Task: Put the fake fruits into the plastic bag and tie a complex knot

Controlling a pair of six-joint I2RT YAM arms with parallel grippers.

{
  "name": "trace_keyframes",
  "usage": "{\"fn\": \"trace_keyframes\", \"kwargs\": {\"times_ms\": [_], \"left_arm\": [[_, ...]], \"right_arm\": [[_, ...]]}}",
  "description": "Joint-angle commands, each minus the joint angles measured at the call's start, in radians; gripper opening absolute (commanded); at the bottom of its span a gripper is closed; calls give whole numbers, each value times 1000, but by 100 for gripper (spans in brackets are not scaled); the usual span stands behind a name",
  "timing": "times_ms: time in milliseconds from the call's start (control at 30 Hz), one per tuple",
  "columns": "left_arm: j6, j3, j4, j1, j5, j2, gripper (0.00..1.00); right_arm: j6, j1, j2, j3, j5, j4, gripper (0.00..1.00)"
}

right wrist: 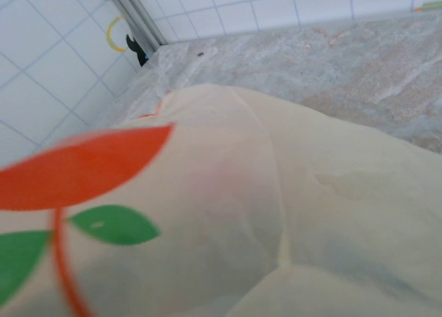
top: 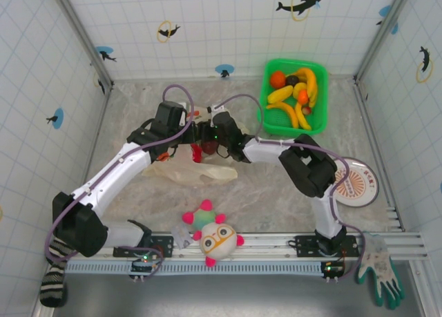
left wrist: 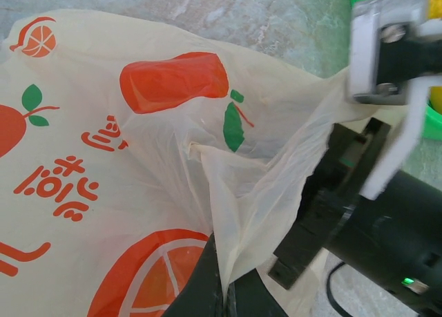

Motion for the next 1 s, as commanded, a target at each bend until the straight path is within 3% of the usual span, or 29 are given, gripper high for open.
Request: {"fn": "trace_keyframes", "kwargs": {"times_ms": [0, 367, 733, 967], "left_arm": [[1, -11, -8, 9, -17, -1, 0], [-3, -16, -9, 9, -19, 1, 0], [-6, -16, -3, 9, -15, 2, 0], [-4, -20, -1, 9, -17, -2, 0]], "right_arm": [[-9, 3, -87, -48, -15, 19, 72], [3, 42, -219, -172, -49, -4, 84], [58, 55, -378, -215, -150, -172, 86], [33, 54, -522, -257, -118, -339, 86]]}}
